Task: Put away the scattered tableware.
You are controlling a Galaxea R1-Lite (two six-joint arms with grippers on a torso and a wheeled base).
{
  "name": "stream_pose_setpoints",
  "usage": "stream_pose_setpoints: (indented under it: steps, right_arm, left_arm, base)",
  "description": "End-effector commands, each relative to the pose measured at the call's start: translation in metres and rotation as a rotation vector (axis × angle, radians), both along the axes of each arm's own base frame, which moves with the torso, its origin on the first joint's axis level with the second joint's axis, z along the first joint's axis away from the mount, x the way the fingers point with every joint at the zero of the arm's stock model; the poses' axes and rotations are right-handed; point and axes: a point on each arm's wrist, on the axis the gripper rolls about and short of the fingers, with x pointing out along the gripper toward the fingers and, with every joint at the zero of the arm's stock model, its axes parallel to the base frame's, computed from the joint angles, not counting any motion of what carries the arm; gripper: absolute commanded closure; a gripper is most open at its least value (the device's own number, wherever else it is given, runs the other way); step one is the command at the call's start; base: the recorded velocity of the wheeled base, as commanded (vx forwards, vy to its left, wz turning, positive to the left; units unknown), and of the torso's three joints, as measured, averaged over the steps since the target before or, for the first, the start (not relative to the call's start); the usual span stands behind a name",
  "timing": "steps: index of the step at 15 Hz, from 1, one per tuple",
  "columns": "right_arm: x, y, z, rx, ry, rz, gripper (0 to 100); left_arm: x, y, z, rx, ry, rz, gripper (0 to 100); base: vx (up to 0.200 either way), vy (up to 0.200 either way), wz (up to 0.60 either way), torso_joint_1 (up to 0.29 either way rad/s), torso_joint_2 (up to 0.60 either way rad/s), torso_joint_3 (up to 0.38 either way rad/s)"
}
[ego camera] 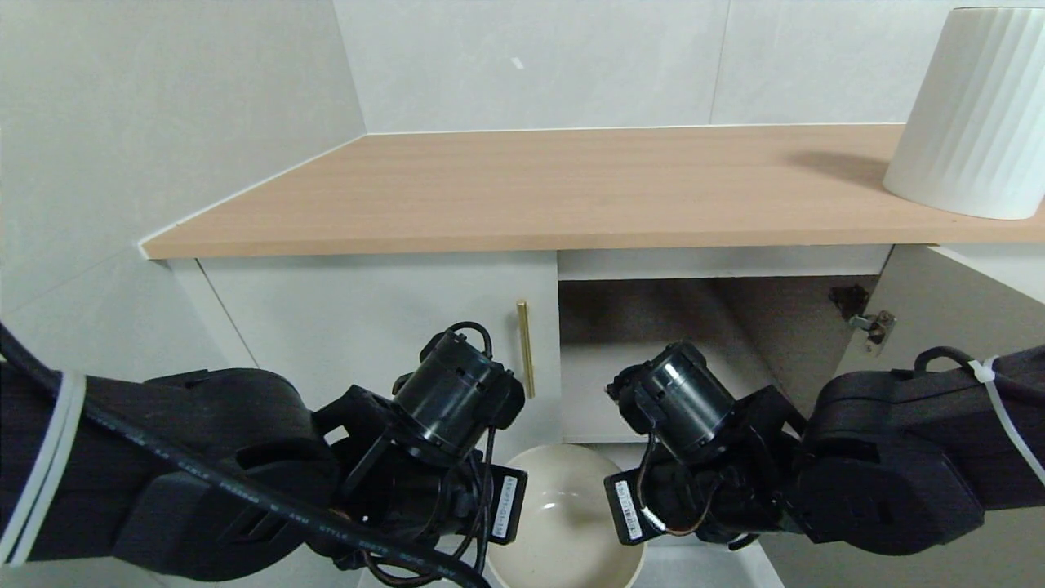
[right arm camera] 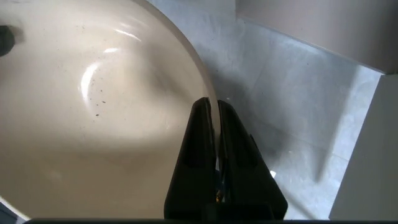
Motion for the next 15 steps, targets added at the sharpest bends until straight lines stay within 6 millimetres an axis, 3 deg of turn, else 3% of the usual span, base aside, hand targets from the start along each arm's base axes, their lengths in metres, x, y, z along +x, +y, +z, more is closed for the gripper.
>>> stream_pose_setpoints:
  steps: [1,2,8,11,13,15]
  right_arm:
    - [0.000,0.000,-0.001,-0.006,0.002,-0.001,100]
    - [0.000,0.000,-0.001,-0.006,0.002,-0.001,100]
    - [0.000,0.000,-0.002,-0.008,0.006,-0.002,100]
    - [0.002,-0.001,-0.001,-0.008,-0.002,-0.015,100]
    - [0.010,-0.011,-0.001,-0.026,-0.020,-0.074,100]
    - [0.031,-0.037,-0.004,-0.042,-0.021,-0.216,100]
  left_arm:
    - [-0.001,0.001,0.001,0.000,-0.003,0.002,100]
    - [-0.001,0.002,0.000,0.007,-0.003,0.005,0]
    - [-0.001,0.002,0.001,0.005,-0.012,0.008,0]
    - [-0.004,0.005,0.011,-0.022,-0.036,0.010,0]
    - [-0.006,0.007,0.017,-0.041,-0.046,0.017,0]
    - [-0.007,0.008,0.021,-0.061,-0.051,0.032,0]
  base:
    - [0.000,0.000,0.00,0.000,0.00,0.000]
    - [0.000,0.000,0.00,0.000,0.00,0.000]
    - [0.000,0.000,0.00,0.000,0.00,0.000]
    - [0.000,0.000,0.00,0.000,0.00,0.000]
    - [0.000,0.000,0.00,0.000,0.00,0.000]
    - [0.000,0.000,0.00,0.000,0.00,0.000]
